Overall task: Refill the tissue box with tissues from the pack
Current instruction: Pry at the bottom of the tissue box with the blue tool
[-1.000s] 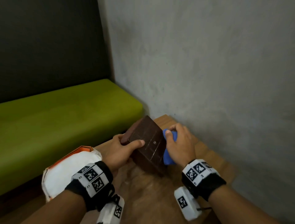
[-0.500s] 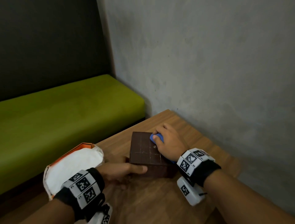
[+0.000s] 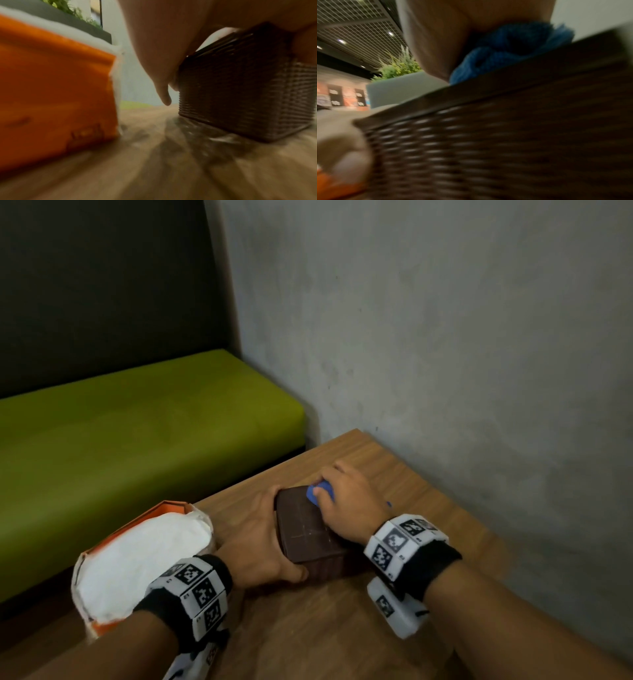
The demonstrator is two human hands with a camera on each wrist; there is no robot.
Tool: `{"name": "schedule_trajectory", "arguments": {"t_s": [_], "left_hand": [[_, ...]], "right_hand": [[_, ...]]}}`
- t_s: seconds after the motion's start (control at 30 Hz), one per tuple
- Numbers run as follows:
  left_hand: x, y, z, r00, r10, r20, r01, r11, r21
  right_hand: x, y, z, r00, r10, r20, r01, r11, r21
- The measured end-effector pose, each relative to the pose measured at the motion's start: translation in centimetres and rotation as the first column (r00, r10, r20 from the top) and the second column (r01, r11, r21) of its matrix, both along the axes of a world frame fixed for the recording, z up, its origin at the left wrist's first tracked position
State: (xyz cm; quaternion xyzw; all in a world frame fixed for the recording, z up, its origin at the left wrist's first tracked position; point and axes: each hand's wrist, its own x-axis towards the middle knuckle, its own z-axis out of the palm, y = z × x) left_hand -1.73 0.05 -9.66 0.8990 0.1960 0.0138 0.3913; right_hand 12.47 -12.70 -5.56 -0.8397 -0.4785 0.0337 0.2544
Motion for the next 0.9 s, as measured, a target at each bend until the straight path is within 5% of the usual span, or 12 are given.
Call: {"name": "schedule_trajectory", "arguments": {"t_s": [0.13,0.33,0.5,0.73,0.8,0.9], "left_hand": [[-0.5,0.1,0.2,0.997,0.026,0.068,-0.028,0.999,0.021],[-0.4,-0.6,0.2,0.997,0.070,0.040,-0.070,0.997,0.010],[-1.0,-0.4,-0.2,0.994,0.086,0.074,-0.086,0.996,-0.011],[-1.0,-0.5,0.0,0.994,0.105,0.033,-0.105,0.994,-0.005],[-0.8,-0.8,0.0,0.991,0.129,0.033,-0.129,0.991,0.020],[-1.0,-1.1,0.2,0.990,0.130,0.060,-0.132,0.990,0.038]], "right_hand": [[-2.3,1.3,0.1,0.997,0.072,0.021,-0.072,0.997,0.020],[-0.1,-0.2,0.6,0.971,-0.236,0.029,0.237,0.970,-0.050],[-3.4,2.4,0.5,0.999,-0.033,0.008,0.033,0.998,-0.057],[2.6,-0.4,-0.6,0.912,-0.405,0.061,0.408,0.912,-0.049],[1.3,0.7,0.0,0.923,-0.382,0.048,0.384,0.922,-0.049],[-2.7,2.3,0.2,0.988,-0.129,0.086,0.135,0.989,-0.062]]}}
